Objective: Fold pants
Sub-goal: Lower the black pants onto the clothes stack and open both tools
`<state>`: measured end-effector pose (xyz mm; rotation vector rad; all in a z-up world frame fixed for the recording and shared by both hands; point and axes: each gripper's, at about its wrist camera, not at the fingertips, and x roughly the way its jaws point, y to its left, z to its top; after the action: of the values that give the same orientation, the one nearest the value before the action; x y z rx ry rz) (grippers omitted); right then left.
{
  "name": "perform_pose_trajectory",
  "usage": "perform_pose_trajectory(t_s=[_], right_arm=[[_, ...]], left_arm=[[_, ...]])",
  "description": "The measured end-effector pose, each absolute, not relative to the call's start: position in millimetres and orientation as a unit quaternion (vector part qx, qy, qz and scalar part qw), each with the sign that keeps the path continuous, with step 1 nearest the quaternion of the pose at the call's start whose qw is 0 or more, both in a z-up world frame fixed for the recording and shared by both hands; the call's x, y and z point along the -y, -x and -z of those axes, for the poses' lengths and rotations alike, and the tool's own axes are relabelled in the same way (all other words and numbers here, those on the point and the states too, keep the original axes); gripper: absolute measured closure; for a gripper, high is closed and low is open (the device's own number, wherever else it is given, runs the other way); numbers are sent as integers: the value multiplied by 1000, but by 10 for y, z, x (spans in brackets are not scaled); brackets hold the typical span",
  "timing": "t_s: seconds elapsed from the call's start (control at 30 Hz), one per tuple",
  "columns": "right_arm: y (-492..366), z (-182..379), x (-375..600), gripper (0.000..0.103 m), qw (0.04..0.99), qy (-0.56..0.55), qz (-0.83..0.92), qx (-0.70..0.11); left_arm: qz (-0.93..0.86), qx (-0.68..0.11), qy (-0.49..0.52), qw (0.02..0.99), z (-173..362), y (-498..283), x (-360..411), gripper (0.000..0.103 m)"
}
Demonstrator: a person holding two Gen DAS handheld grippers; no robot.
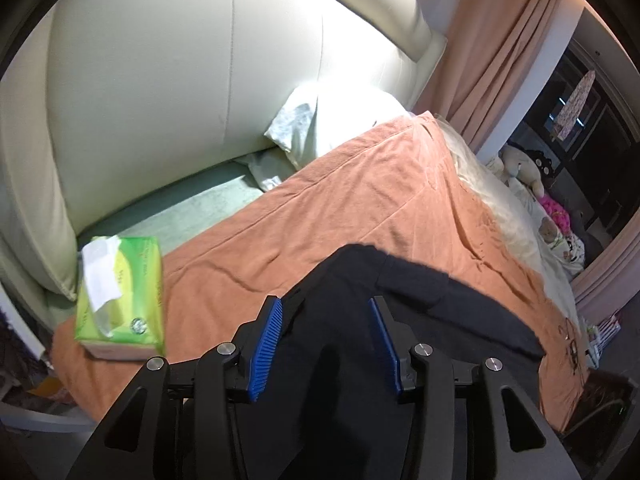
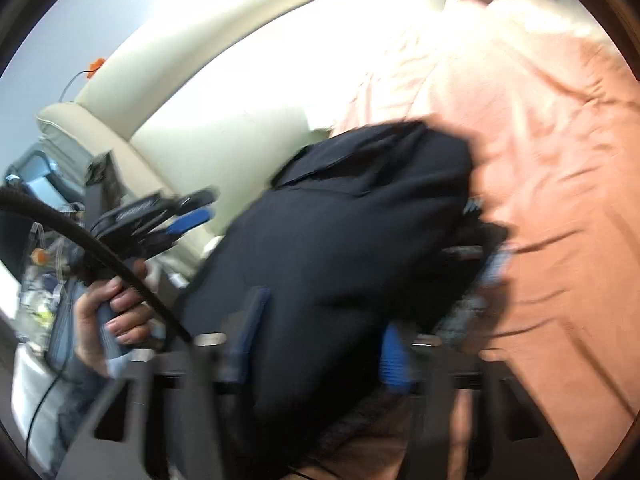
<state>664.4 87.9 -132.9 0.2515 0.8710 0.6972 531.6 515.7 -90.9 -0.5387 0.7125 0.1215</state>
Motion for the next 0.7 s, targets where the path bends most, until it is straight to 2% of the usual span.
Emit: perform_pose_trajectory(t_s=[0.2,0.37,0.57,0.63,0.7], right_arm=[[-6419,1103,-582,33,858,-108,-327,-381],[-6209,872,-493,40,875,-82,-326,-349],[-6126,712,-499,41,881,-36,-340,-328],[-6151,700,-582,41,880,-18,-345,-326],[-6191,673,-683,44,875,6,-359,-326]], left_arm=[[-61,-340,267,900,1028,-4836,-5207,52],[-64,-323,285,900,1082,-4484,-5229,49],[-91,-316,284,901,1177,-4220,-5171,46],[-101,-316,290,898,1251,-4124,-5180,32],[-112,-317,305,891,1347,-4056,-5217,23]])
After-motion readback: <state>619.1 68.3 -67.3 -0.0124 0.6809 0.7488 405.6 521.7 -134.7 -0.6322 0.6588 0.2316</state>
